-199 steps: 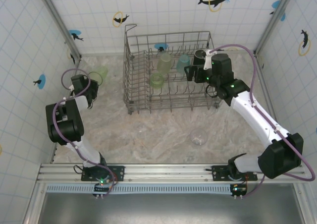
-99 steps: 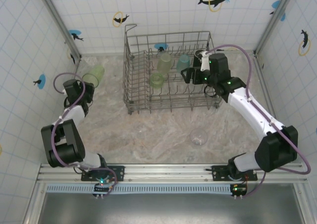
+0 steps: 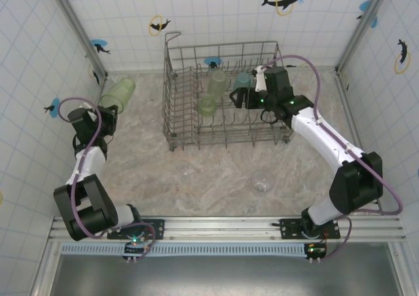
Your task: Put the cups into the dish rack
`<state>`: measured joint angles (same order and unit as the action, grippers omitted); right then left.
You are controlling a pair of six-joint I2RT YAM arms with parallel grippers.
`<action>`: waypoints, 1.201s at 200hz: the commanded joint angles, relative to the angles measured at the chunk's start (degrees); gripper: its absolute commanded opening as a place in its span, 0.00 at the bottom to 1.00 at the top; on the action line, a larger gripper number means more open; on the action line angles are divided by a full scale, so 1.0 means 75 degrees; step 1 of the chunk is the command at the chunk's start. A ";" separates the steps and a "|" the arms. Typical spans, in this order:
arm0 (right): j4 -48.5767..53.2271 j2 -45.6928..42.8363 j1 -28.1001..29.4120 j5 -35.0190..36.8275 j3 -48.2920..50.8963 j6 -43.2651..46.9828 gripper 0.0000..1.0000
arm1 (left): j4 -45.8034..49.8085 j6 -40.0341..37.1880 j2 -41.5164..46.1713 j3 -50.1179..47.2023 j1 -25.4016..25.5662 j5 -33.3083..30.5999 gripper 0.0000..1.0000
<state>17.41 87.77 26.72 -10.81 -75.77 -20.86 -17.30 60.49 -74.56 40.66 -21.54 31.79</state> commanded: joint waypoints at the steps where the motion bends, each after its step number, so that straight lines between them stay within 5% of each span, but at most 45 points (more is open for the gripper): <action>1: 0.0096 0.0258 0.0192 0.0087 -0.0570 -0.0216 1.00 | -0.0618 0.0302 0.0249 -0.0186 -0.0068 0.0948 0.00; 106: -0.0362 0.1320 0.0527 0.0015 -0.1768 -0.0740 1.00 | -0.2652 0.1987 0.0643 -0.0877 -0.0081 0.1921 0.00; 162: -0.1096 0.1727 0.0551 -0.0851 -0.1689 -0.1154 1.00 | -0.2920 0.2301 0.1098 -0.0941 0.0019 0.2067 0.00; 196: -0.1082 0.1994 0.0539 -0.1195 -0.2056 -0.1192 1.00 | -0.2447 0.2004 0.1658 -0.0797 0.0945 0.1261 0.00; 240: -0.1489 0.2075 0.0492 -0.1923 -0.2059 -0.1593 1.00 | -0.2267 0.1774 0.1389 -0.0107 0.1808 0.1311 0.00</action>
<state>10.48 102.72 30.65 -20.95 -88.53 -30.63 -33.39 75.81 -63.99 36.40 -9.76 42.78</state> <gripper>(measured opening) 0.995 0.074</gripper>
